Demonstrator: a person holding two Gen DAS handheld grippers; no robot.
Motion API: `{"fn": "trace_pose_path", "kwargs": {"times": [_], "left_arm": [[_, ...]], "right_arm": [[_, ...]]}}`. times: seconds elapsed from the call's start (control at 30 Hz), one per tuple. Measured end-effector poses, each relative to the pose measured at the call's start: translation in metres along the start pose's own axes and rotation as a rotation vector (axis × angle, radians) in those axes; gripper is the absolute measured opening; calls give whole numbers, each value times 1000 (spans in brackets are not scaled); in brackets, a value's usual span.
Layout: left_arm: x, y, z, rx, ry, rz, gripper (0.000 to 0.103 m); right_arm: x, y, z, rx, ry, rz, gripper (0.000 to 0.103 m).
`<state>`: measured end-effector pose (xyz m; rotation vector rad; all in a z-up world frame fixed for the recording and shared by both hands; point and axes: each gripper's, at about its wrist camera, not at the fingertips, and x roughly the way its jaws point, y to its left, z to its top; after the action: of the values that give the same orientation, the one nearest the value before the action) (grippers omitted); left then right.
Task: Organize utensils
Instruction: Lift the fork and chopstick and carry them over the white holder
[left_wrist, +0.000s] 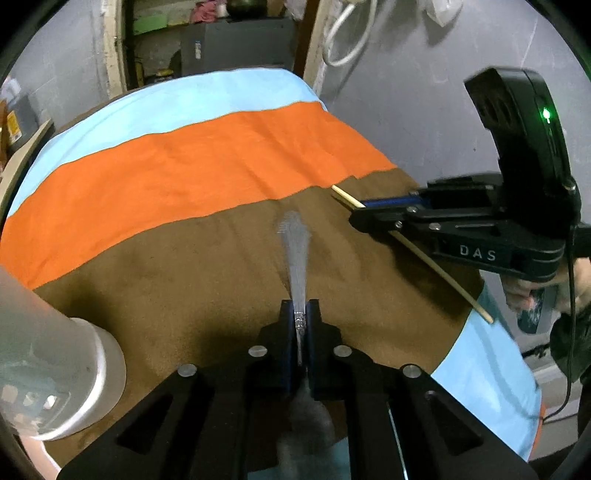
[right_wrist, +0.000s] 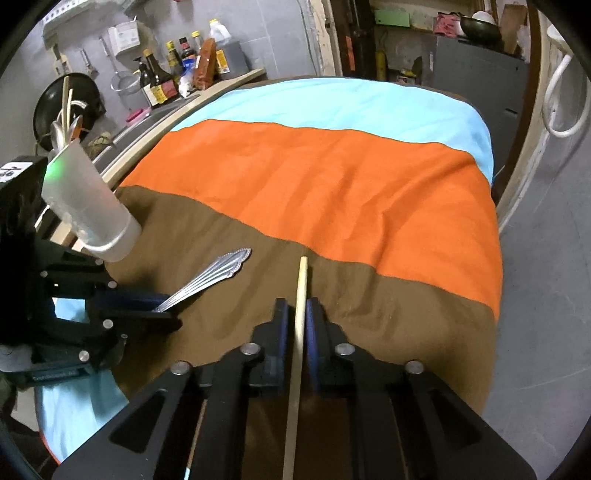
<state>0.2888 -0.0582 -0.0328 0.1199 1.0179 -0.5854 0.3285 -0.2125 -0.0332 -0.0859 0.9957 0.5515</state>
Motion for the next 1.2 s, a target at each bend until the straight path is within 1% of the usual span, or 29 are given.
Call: {"fn": "trace_pose_path", "kwargs": {"times": [0.07, 0.13, 0.23, 0.3, 0.33, 0.37, 0.5, 0.57, 0.67, 0.8, 0.9, 1.1, 1.2], "left_arm": [[-5, 1, -4, -28, -40, -7, 3], [-11, 4, -7, -49, -83, -12, 3], [-30, 11, -11, -109, -175, -39, 3], [-42, 13, -13, -129, -238, -47, 3], [-52, 12, -15, -135, -284, -46, 3], [-58, 11, -17, -138, -316, -44, 3], [-85, 5, -24, -126, -448, -14, 3], [-95, 2, -25, -122, -499, 1, 3], [-109, -4, -25, -120, -565, 20, 3], [-128, -9, -20, -118, -641, 39, 3], [-143, -11, -20, -113, -678, 64, 3], [-180, -2, -18, -111, -731, 87, 3], [-204, 6, -22, -113, -753, 124, 3]], "right_arm": [[-7, 0, -3, 20, -37, 6, 3], [-17, 1, -8, 42, -102, 12, 3], [-38, 4, -18, 70, -213, 22, 3], [-49, 12, -21, 64, -288, 10, 3], [-55, 16, -22, 60, -325, 8, 3], [-62, 21, -25, 54, -372, 2, 3], [-78, 35, -28, 39, -496, 4, 3], [-86, 44, -29, 27, -559, 8, 3], [-96, 58, -24, 1, -629, 8, 3], [-107, 75, -8, -24, -699, 34, 3], [-117, 82, -2, -35, -754, 70, 3], [-131, 98, 18, -45, -876, 183, 3], [-134, 109, 30, -54, -939, 235, 3]]}}
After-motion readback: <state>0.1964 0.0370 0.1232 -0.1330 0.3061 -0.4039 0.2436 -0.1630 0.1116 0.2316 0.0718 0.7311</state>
